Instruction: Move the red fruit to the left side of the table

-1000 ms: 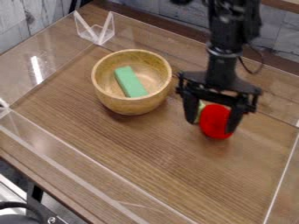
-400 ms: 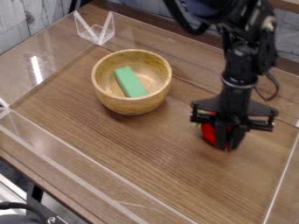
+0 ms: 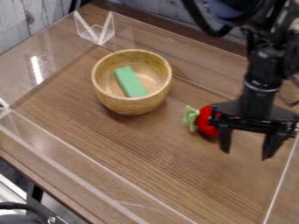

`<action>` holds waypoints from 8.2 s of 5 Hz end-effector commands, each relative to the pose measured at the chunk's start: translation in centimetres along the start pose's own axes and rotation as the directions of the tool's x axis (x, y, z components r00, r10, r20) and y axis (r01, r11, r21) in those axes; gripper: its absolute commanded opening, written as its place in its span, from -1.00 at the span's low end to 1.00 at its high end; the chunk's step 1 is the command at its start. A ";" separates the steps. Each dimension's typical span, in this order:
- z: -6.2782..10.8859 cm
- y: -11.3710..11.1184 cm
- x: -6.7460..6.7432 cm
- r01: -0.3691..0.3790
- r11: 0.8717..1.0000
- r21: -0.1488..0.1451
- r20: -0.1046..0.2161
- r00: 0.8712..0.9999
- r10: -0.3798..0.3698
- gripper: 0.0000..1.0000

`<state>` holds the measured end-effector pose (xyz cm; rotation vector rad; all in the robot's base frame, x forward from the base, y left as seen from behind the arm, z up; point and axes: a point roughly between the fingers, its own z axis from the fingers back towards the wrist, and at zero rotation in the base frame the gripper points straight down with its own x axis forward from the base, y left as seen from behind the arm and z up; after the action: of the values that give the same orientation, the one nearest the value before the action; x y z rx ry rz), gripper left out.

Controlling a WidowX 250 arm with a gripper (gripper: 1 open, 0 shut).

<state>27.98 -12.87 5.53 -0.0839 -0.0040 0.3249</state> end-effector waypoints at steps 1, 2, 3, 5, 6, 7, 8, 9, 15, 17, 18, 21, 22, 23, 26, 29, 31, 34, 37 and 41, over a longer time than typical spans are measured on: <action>2.4 0.0 2.2 -0.034 0.998 -0.055 0.072 0.997 0.038 1.00; 2.7 1.1 3.9 -0.087 0.995 -0.058 0.097 0.991 0.092 1.00; 1.8 3.6 5.6 -0.157 0.986 -0.062 0.126 0.978 0.163 1.00; 0.7 5.6 6.0 -0.210 0.976 -0.060 0.138 0.966 0.217 1.00; 0.7 6.4 6.1 -0.193 0.979 -0.061 0.140 0.970 0.200 1.00; 0.8 5.5 6.3 -0.238 0.968 -0.072 0.154 0.957 0.247 -1.00; 2.0 4.5 6.6 -0.269 0.958 -0.102 0.172 0.944 0.283 -1.00; 1.5 3.9 6.1 -0.290 0.950 -0.114 0.177 0.935 0.307 -1.00; 12.7 7.8 8.9 -0.307 0.921 -0.242 0.273 0.889 0.368 -1.00; 14.9 15.6 9.7 -0.284 0.934 -0.217 0.304 0.889 0.341 -1.00; 15.1 19.6 9.8 -0.302 0.934 -0.191 0.311 0.884 0.350 -1.00; 13.5 28.6 11.7 -0.219 0.970 -0.106 0.330 0.913 0.242 -1.00; 13.0 30.4 12.7 -0.212 0.974 -0.080 0.324 0.918 0.227 -1.00; 10.7 31.1 12.5 -0.213 0.976 -0.055 0.316 0.923 0.219 -1.00; 7.2 30.7 13.6 -0.192 0.981 0.019 0.306 0.935 0.177 -1.00; 6.8 30.9 13.9 -0.160 0.985 0.059 0.306 0.943 0.135 -1.00; 5.1 31.1 13.3 -0.150 0.986 0.078 0.302 0.946 0.120 -1.00; 3.8 31.3 13.8 -0.205 0.974 0.092 0.301 0.938 0.169 -1.00; 4.7 31.9 13.3 -0.193 0.976 0.098 0.308 0.939 0.155 -1.00; 4.9 31.5 12.9 -0.335 0.938 0.095 0.323 0.901 0.289 -1.00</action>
<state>29.62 20.89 4.91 0.0901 -0.1975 0.6546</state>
